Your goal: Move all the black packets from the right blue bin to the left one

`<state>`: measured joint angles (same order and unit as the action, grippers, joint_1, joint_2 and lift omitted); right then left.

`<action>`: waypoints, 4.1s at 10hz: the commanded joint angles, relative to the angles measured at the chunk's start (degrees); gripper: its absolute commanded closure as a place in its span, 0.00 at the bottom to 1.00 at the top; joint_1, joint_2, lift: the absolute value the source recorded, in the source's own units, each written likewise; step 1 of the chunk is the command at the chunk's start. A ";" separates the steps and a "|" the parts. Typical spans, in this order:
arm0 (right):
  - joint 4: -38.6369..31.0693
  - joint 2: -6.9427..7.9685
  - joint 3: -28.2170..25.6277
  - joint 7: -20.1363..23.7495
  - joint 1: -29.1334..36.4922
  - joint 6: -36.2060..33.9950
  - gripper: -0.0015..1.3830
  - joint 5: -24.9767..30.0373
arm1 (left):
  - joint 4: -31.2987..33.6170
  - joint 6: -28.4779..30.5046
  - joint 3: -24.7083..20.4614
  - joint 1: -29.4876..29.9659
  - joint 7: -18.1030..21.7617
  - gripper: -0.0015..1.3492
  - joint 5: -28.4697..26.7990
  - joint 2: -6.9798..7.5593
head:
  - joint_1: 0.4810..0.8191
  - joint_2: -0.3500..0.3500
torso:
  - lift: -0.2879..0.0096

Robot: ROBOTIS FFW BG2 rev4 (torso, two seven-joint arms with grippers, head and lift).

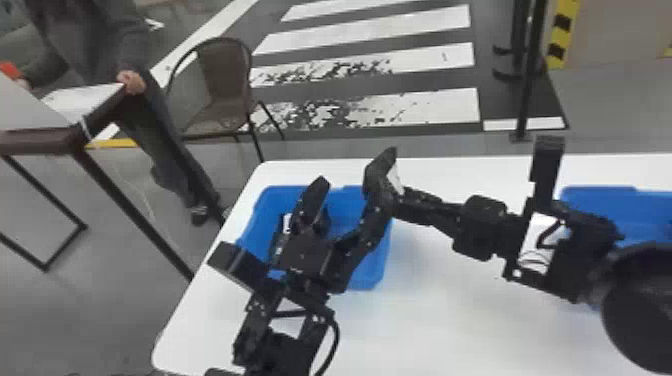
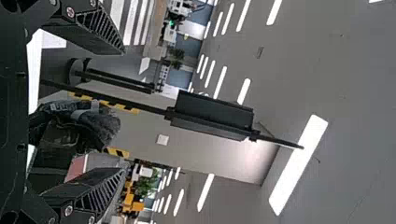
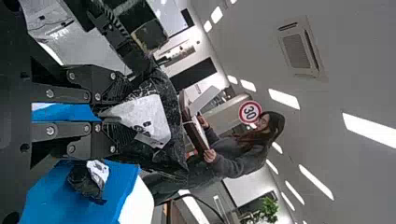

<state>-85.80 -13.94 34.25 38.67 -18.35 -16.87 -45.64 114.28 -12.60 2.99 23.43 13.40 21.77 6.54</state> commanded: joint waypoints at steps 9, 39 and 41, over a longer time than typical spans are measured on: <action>0.38 -0.30 4.60 -0.70 -1.34 0.28 0.75 -4.40 | 5.88 11.19 -0.48 1.18 -2.59 0.88 -1.66 0.14 | 0.63 1.00 | 0.50; -26.34 3.74 -45.56 -24.78 22.29 -18.99 0.09 38.33 | -8.46 -23.69 -2.53 2.02 -8.13 0.08 4.05 -2.15 | 0.59 0.50 | 0.50; -28.59 4.62 -46.93 -29.00 24.26 -27.28 0.09 38.33 | -7.76 -22.70 -2.42 1.88 -8.04 0.08 4.51 -2.06 | 0.63 0.43 | 0.50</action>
<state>-113.75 -9.56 -12.24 9.88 5.28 -41.55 -7.32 106.39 -35.80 0.56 25.27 5.35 26.10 4.45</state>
